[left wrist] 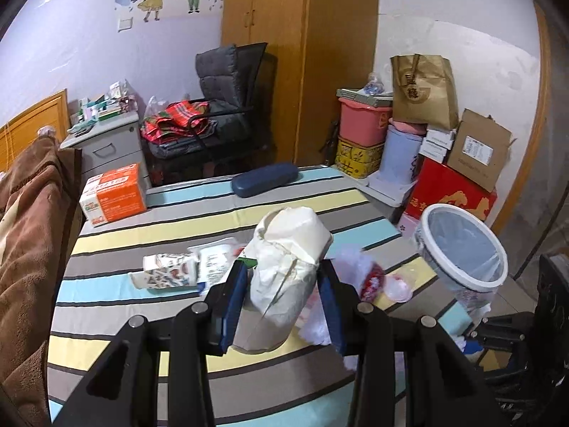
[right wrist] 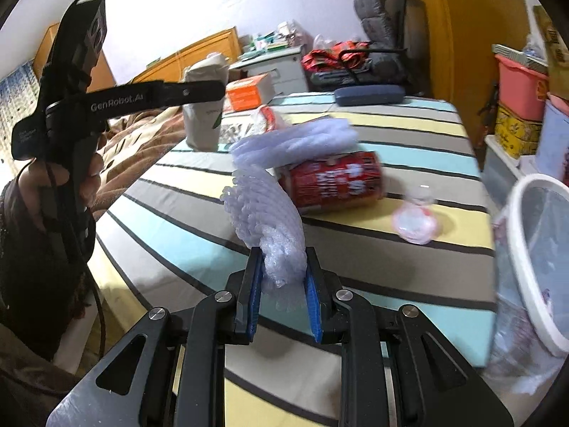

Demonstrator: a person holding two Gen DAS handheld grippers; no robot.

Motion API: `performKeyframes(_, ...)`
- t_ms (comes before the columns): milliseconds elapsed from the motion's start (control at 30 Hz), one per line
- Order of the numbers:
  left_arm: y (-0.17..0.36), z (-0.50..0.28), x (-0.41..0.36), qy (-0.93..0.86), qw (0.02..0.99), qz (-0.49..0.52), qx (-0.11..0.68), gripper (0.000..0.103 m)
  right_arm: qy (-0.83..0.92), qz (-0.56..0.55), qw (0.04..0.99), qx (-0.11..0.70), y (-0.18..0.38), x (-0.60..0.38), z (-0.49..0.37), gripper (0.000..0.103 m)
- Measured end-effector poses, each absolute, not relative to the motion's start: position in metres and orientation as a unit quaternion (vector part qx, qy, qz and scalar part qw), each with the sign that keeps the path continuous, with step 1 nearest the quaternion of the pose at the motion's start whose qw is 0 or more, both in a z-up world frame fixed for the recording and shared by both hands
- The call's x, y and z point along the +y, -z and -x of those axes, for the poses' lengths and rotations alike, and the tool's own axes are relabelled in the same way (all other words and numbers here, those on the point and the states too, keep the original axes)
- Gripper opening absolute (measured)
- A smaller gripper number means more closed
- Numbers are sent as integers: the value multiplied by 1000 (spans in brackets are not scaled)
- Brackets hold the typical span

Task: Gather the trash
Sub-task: 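Carry cloth bag and foam net to the bin with both tools and release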

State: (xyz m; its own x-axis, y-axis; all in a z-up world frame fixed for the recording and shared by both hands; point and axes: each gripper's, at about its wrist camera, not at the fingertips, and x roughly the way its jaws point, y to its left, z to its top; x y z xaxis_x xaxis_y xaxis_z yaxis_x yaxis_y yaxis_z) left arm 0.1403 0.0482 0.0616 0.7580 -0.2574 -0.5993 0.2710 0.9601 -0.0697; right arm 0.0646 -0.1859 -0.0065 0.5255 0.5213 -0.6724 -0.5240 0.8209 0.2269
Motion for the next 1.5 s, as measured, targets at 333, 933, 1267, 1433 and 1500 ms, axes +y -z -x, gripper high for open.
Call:
performKeyframes(333,-63,-134,-1,181,930,-26,320,43,-237,-28,902,360,-4,-229,-59,23)
performKeyframes(933,-77,-138,-105,273,909,-46,313,43,-100,-79,939,320,-23,-308,-57,23)
performKeyframes(1267,-70,-152,-181,323,887,-62,323,43,-14,-85,942,326,-21,-352,-67,23)
performKeyframes(1433,-60,-157,-211,344,874,-68,335,43,33,-69,937,342,-14,-367,-74,23)
performKeyframes(1500,-57,-159,-222,353,870,-69,337,43,45,-63,934,349,-11,-370,-78,23)
